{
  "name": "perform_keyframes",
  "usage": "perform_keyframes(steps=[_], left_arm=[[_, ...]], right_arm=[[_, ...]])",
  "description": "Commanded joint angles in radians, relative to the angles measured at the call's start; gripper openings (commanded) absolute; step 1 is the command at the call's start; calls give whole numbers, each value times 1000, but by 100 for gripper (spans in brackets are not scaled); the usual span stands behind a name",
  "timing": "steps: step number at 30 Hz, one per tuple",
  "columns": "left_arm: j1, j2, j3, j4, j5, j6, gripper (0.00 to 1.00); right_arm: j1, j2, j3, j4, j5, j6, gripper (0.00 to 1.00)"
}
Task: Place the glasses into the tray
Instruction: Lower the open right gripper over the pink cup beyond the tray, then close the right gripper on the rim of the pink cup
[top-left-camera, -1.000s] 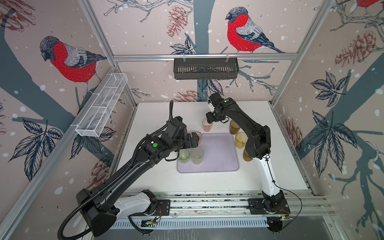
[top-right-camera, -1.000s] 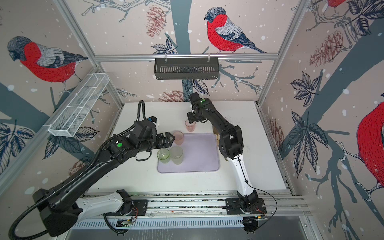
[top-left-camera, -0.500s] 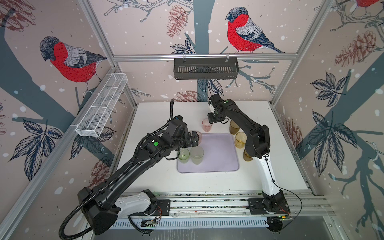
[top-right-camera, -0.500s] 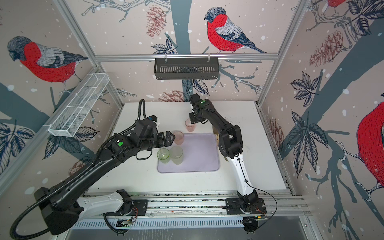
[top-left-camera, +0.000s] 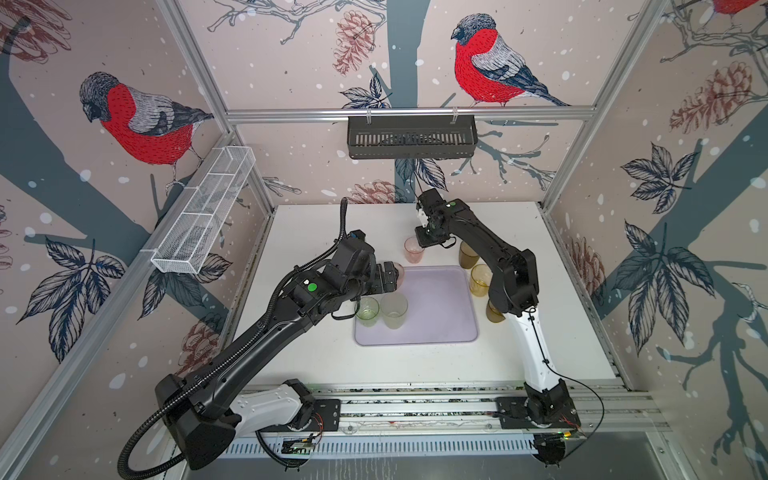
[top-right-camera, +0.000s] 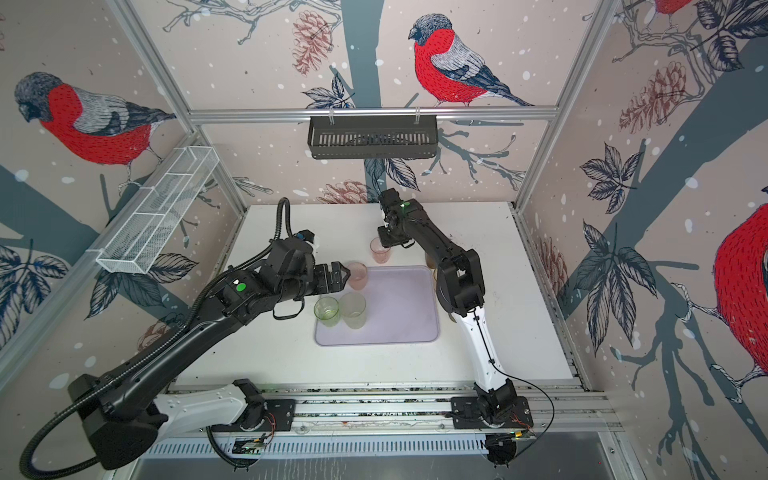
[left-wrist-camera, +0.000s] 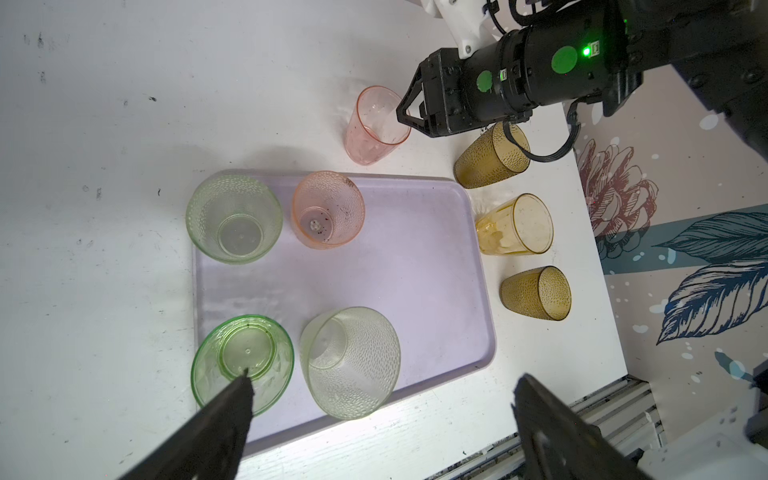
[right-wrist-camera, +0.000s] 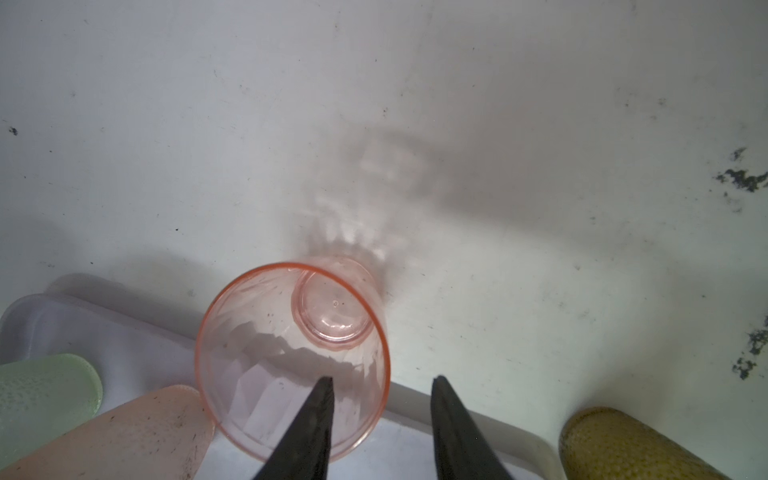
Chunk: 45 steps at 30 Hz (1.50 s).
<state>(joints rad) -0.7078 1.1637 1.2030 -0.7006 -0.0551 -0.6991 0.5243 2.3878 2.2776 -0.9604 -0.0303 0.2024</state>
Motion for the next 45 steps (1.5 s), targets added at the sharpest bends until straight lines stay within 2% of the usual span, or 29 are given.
perform_keyframes(steps=[1,45], left_arm=[[2,4,10,28,-9,1,97],[16,36,30,22,-3,26,97]], right_arm=[[0,6,5,17,-1,-7,39],[-13,45,9,49,-10,-17,14]])
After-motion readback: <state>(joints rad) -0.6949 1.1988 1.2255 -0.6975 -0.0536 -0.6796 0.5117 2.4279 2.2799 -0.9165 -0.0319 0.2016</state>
